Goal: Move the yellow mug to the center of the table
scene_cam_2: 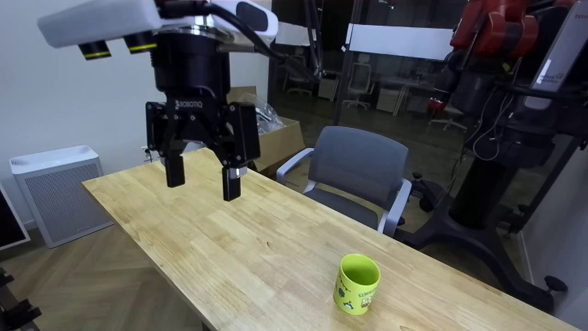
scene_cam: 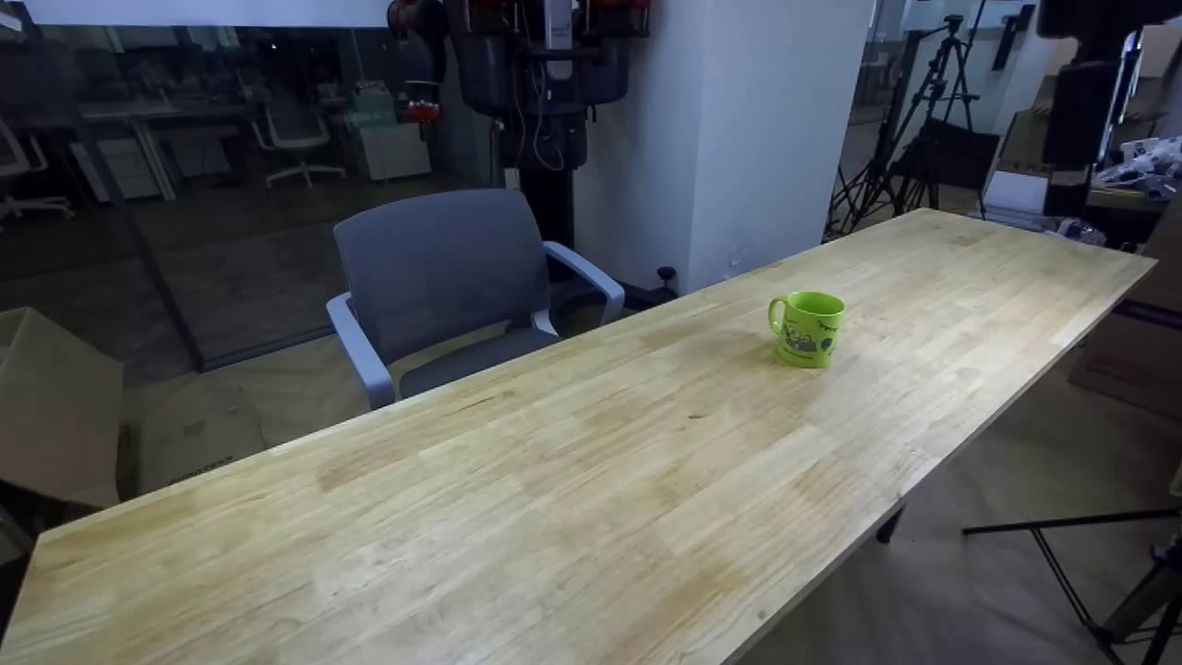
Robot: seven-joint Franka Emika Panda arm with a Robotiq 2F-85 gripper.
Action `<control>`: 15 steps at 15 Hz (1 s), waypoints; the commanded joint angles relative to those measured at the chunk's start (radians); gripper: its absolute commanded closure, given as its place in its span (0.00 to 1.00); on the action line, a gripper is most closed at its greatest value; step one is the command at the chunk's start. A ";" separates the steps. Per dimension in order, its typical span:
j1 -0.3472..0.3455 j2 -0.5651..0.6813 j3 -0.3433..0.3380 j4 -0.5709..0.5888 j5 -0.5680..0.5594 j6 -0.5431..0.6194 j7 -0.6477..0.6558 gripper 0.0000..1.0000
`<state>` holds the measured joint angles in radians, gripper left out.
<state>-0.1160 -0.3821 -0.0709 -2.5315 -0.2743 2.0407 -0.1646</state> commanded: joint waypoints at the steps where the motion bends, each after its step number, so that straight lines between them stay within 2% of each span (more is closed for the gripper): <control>1: 0.009 0.000 -0.008 0.001 -0.003 -0.002 0.003 0.00; 4: -0.004 0.041 -0.019 0.032 -0.003 0.113 0.045 0.00; 8: -0.042 0.152 -0.030 0.091 -0.076 0.434 0.074 0.00; 10: -0.054 0.221 -0.034 0.134 -0.106 0.574 0.049 0.00; 12: -0.064 0.279 -0.033 0.182 -0.136 0.628 0.042 0.00; 13: -0.052 0.207 -0.038 0.110 -0.099 0.598 0.026 0.00; 15: -0.052 0.259 -0.041 0.149 -0.110 0.623 0.026 0.00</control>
<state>-0.1748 -0.1221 -0.1052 -2.3829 -0.3859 2.6658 -0.1359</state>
